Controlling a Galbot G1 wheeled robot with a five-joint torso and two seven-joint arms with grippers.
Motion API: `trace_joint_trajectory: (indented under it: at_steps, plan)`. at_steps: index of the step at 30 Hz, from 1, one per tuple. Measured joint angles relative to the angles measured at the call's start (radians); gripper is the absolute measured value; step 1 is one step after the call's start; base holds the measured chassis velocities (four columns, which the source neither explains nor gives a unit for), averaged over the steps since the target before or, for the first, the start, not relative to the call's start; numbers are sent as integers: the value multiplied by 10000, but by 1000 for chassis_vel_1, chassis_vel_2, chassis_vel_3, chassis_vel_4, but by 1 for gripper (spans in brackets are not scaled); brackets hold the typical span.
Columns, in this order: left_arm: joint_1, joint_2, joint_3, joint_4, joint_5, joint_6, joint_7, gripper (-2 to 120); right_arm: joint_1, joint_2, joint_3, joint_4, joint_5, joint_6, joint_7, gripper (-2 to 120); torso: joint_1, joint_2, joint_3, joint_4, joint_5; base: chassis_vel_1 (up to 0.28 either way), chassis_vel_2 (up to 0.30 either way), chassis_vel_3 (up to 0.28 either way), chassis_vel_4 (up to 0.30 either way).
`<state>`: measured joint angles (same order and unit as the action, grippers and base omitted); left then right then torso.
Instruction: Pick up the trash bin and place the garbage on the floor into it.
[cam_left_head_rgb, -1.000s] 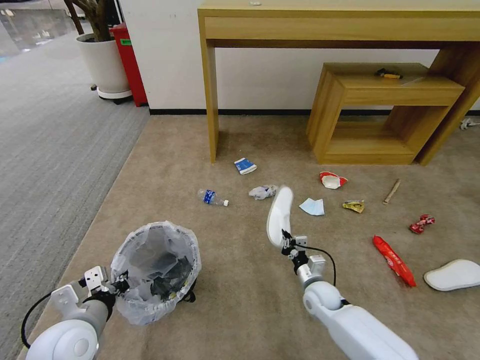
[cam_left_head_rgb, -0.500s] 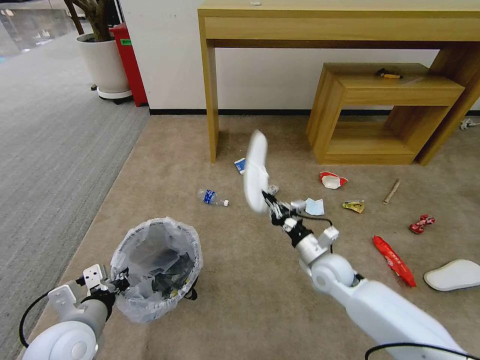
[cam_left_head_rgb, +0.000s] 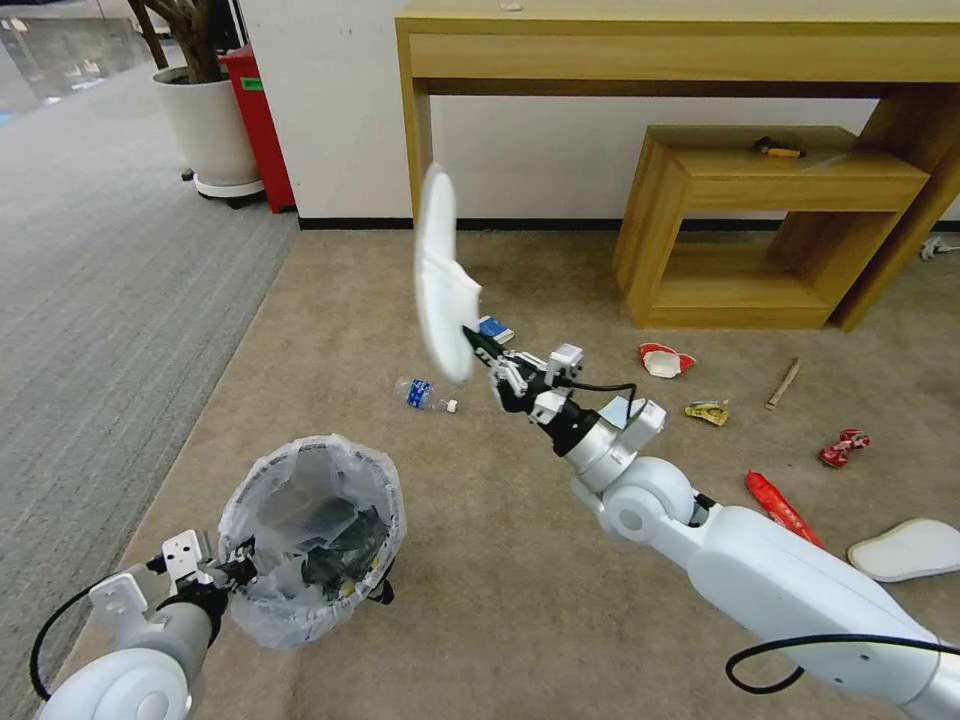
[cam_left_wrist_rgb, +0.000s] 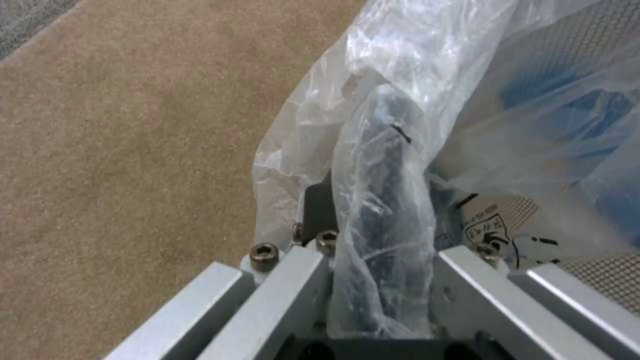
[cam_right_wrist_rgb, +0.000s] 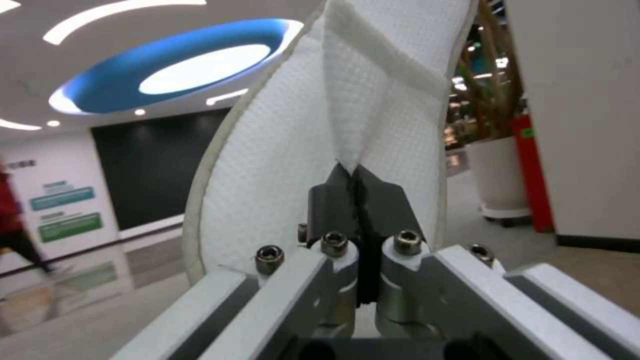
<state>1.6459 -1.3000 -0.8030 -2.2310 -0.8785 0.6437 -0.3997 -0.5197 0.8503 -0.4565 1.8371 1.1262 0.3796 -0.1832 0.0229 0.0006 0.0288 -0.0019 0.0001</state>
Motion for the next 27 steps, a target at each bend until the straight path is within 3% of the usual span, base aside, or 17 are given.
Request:
trace_joint_trajectory:
  at_steps: [3, 10, 27]
  plan:
    - [0, 0, 19, -17, 0, 7, -3, 0, 249, 9, -263, 93, 95, -25, 38, 0, 0, 0, 0, 0, 0, 0, 0, 0, 0]
    - [1, -238, -19, -180, 28, 43, -44, 0, 1965, 540, -2164, 322, 388, -107, 236, 0, 0, 0, 0, 1, 0, 0, 0, 0, 0]
    - [-79, -264, -81, -353, -95, 86, -94, 0, 2820, 1088, -4067, -259, 94, 35, 132, 0, 1, 0, 0, 0, 1, 0, 0, 0, 0]
